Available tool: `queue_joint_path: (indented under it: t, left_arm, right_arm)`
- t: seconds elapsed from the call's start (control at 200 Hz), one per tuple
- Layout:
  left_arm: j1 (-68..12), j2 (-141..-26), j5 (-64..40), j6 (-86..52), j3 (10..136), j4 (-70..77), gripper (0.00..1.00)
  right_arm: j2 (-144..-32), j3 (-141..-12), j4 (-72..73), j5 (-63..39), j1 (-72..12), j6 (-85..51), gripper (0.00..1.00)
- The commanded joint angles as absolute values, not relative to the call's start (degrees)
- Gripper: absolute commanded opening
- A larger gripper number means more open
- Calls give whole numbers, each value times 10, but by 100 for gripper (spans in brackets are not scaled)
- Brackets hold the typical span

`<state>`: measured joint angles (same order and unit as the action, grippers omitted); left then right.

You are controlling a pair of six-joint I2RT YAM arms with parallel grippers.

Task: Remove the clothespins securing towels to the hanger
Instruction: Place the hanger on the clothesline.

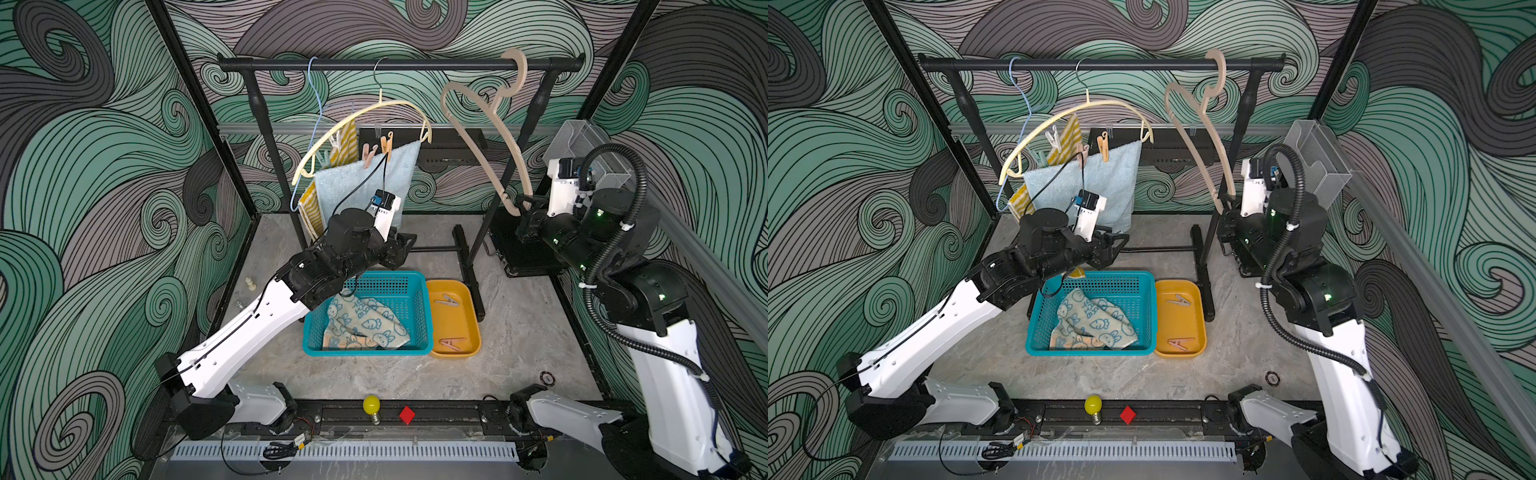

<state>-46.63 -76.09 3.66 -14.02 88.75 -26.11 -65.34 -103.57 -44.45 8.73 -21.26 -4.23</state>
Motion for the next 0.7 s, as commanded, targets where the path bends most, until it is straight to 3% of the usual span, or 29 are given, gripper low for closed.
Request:
queue_joint_path:
  t: [0.0, 0.35, 0.405, 0.46, 0.59, 0.696]
  left_arm:
    - [-464, -746, 44, -146, 885, -257, 54]
    - [-464, -741, 41, -151, 880, -257, 54]
    - [-464, -740, 41, -150, 879, -258, 54]
    - [-464, -740, 42, -149, 878, -258, 54]
    - [-464, -739, 44, -148, 879, -257, 54]
    - [-464, -738, 46, -148, 881, -257, 54]
  right_arm:
    - [-647, -1038, -437, 100, -212, -35, 0]
    - [-628, -1007, -436, 95, -211, -44, 0]
    - [-625, -1005, -439, 96, -212, -44, 4]
    - [-623, -1001, -440, 94, -211, -44, 12]
    - [-610, -989, -433, 92, -211, -47, 48]
    - [-594, -981, -430, 89, -211, -45, 59]
